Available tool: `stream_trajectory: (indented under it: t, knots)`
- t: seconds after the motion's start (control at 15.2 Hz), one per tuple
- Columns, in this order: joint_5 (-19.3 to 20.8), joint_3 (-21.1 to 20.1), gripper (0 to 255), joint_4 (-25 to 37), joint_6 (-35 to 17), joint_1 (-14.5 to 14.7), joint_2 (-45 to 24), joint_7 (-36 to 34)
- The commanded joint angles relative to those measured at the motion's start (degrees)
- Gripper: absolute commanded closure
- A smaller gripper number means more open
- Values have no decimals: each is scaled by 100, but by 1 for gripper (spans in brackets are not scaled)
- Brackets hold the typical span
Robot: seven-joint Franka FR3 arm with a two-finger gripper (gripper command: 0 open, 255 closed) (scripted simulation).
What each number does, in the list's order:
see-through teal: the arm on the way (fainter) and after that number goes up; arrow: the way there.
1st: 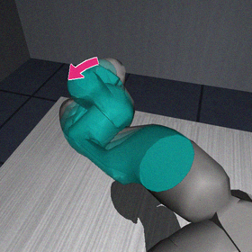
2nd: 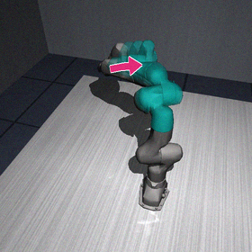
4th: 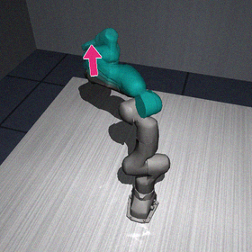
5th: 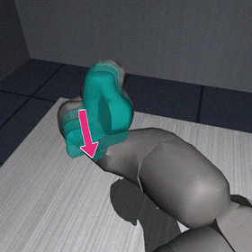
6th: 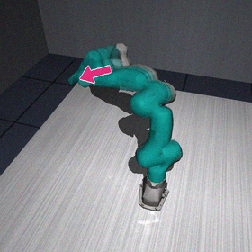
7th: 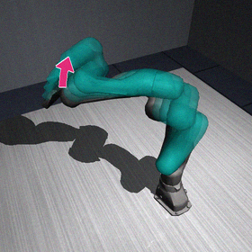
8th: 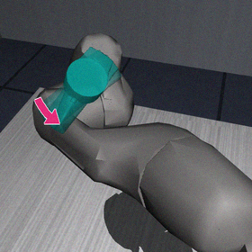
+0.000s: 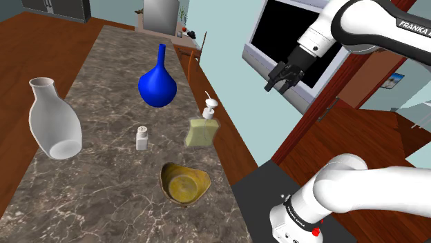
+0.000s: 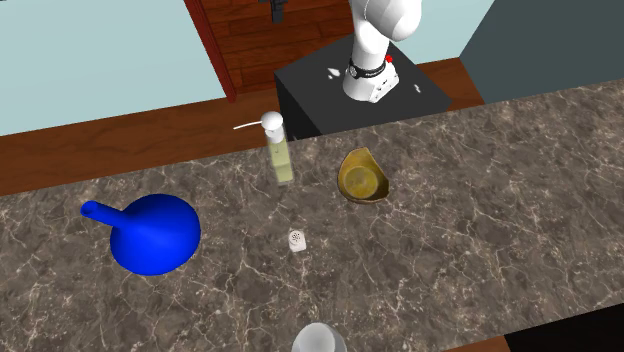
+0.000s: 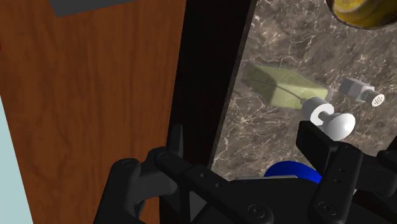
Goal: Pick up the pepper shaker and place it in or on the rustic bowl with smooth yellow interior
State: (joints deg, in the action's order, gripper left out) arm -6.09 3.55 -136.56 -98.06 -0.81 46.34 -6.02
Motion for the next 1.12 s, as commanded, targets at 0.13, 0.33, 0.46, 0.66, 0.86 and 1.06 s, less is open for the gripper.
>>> stream_trajectory:
  t: [0.13,0.33,0.46,0.66,0.86,1.06]
  knots:
    - [-112,-281,0,-148,-256,63,-51,-284]
    - [-268,-704,0,-308,-651,160,-202,-711]
    - [-359,-991,0,-372,-920,218,-352,-997]
    - [-464,-1421,0,-403,-1326,291,-651,-1433]
    - [-515,-1858,0,-356,-1728,328,-1031,-1882]
    - [-489,-2301,0,-231,-2116,322,-1486,-2356]
